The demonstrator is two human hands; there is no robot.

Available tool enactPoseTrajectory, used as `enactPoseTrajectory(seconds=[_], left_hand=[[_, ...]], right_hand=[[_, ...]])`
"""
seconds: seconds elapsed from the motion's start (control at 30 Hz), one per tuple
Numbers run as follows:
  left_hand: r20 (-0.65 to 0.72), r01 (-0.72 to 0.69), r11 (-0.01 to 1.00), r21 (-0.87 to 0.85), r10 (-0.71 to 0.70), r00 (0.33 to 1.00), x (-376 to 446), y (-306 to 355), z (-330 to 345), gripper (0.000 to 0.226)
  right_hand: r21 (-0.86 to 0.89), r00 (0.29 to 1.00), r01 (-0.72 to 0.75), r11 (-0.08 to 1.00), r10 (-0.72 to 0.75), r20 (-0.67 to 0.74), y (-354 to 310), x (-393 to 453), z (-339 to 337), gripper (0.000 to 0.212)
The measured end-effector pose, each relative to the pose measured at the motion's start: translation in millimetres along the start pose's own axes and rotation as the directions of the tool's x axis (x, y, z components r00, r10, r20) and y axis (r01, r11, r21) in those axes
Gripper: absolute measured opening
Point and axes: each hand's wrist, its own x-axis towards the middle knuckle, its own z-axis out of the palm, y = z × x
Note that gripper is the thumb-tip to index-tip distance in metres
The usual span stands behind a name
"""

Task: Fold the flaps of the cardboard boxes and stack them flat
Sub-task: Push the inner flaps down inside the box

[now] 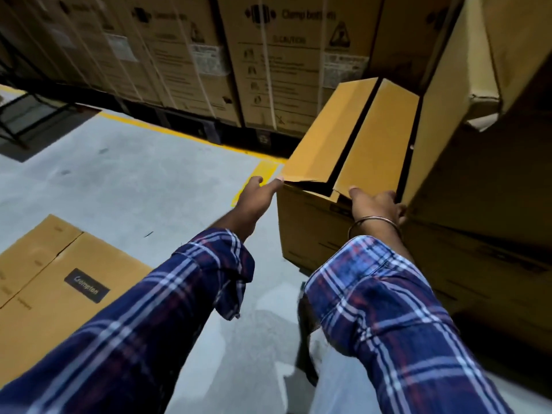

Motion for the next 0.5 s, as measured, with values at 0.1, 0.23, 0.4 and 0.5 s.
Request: enactPoseTrajectory(seconds=[0.1, 0.23, 0.4, 0.5], left_hand=[[0.005, 0.063, 0.995, -0.073, -0.063, 0.998, 28.3, 5.5, 9.6, 0.087], [0.107, 0.188, 0.969, -0.163, -0.172, 0.979, 50.1, 15.4, 25.7, 0.064], [0.182, 0.290, 0.940, -0.180, -0.258, 0.949, 58.8, -1.6, 41.4, 0.066], [0.212, 0.319, 0.927, -0.195, -0.278, 0.937, 61.7, -16.0, 46.1, 0.083]], right_hand=[[0.074, 0.995, -0.092, 0.993, 0.093, -0.017, 3.6, 16.0, 6.6, 0.093], [0.196, 0.950, -0.312, 0.930, 0.302, 0.078, 17.4, 47.5, 17.4, 0.082], [0.245, 0.903, -0.383, 0.891, 0.306, 0.301, 43.3, 79.8, 24.4, 0.103], [0.209, 0.888, -0.356, 0.911, 0.261, 0.378, 60.0, 89.6, 26.7, 0.140]])
